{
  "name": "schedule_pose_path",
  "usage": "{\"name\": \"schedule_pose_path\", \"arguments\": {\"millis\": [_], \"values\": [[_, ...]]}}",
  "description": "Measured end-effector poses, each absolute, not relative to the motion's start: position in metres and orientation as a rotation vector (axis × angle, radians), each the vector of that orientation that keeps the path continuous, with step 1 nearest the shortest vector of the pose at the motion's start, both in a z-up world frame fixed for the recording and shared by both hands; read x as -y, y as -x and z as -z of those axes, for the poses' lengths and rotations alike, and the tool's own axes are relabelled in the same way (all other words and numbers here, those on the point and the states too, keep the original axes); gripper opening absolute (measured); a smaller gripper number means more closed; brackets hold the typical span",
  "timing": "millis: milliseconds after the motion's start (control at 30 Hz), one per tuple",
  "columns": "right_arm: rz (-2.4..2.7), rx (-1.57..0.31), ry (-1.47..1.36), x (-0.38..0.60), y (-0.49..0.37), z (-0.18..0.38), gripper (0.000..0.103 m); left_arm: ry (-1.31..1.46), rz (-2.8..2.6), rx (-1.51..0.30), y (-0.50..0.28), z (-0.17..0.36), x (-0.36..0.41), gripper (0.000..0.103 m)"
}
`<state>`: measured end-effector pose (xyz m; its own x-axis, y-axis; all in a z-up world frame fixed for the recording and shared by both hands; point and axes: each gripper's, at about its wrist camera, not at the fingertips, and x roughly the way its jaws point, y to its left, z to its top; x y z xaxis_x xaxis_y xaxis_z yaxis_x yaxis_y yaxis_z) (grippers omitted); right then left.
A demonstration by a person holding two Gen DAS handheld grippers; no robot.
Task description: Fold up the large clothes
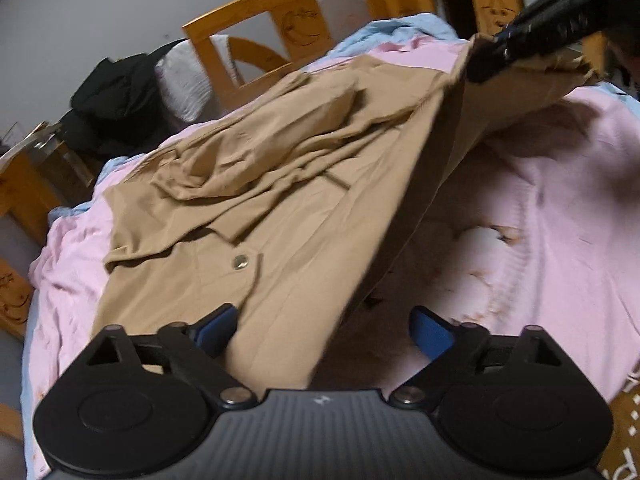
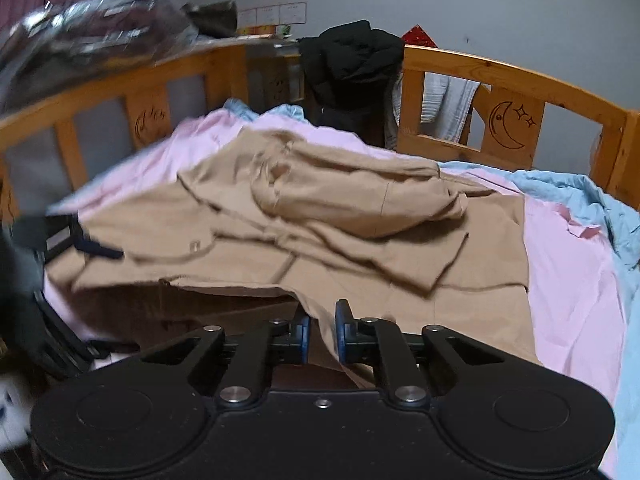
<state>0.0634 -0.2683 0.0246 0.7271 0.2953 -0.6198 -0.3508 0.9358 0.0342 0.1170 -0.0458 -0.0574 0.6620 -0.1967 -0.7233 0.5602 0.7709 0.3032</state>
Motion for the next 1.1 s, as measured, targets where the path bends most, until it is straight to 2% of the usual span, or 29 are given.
{"name": "schedule_pose_path", "arguments": {"millis": [200, 433, 467, 633, 700, 733, 767, 800, 867, 933, 967, 1000, 1067, 1100], "values": [[-0.379, -0.656, 0.077, 0.267, -0.09, -0.048, 0.013, -0.487, 0.331, -0.754, -0.127, 0.042, 0.014, 0.08], [-0.383, -0.665, 0.057, 0.271, -0.099, -0.051, 0.013, -0.406, 0.229, -0.776, -0.122, 0.033, -0.025, 0.075], [-0.383, -0.667, 0.057, 0.271, -0.099, -0.051, 0.013, -0.395, 0.226, -0.768, -0.121, 0.031, -0.028, 0.072], [-0.388, -0.682, 0.079, 0.27, -0.096, -0.049, 0.013, -0.382, 0.196, -0.697, -0.115, 0.01, -0.038, 0.051], [-0.399, -0.693, 0.088, 0.27, -0.092, -0.048, 0.014, -0.368, 0.175, -0.637, -0.114, -0.003, -0.041, 0.03], [-0.403, -0.699, 0.09, 0.271, -0.089, -0.047, 0.014, -0.36, 0.18, -0.618, -0.117, -0.008, -0.042, 0.024], [-0.407, -0.705, 0.092, 0.272, -0.086, -0.045, 0.015, -0.349, 0.181, -0.6, -0.124, -0.015, -0.041, 0.011], [-0.409, -0.71, 0.093, 0.273, -0.083, -0.043, 0.015, -0.341, 0.173, -0.585, -0.13, -0.02, -0.039, 0.005], [-0.404, -0.726, 0.101, 0.275, -0.075, -0.036, 0.017, -0.291, 0.189, -0.589, -0.149, -0.033, -0.036, 0.003], [-0.399, -0.744, 0.124, 0.274, -0.066, -0.03, 0.022, -0.239, 0.205, -0.595, -0.169, -0.046, -0.034, 0.002], [-0.402, -0.753, 0.143, 0.273, -0.06, -0.026, 0.032, -0.234, 0.212, -0.598, -0.178, -0.052, -0.031, 0.002], [-0.407, -0.756, 0.161, 0.272, -0.053, -0.024, 0.05, -0.23, 0.221, -0.594, -0.185, -0.056, -0.029, 0.002], [-0.423, -0.754, 0.199, 0.268, -0.038, -0.018, 0.068, -0.25, 0.235, -0.588, -0.194, -0.06, -0.021, 0.002], [-0.437, -0.757, 0.234, 0.265, -0.031, -0.015, 0.068, -0.264, 0.24, -0.583, -0.195, -0.062, -0.016, 0.002]]}}
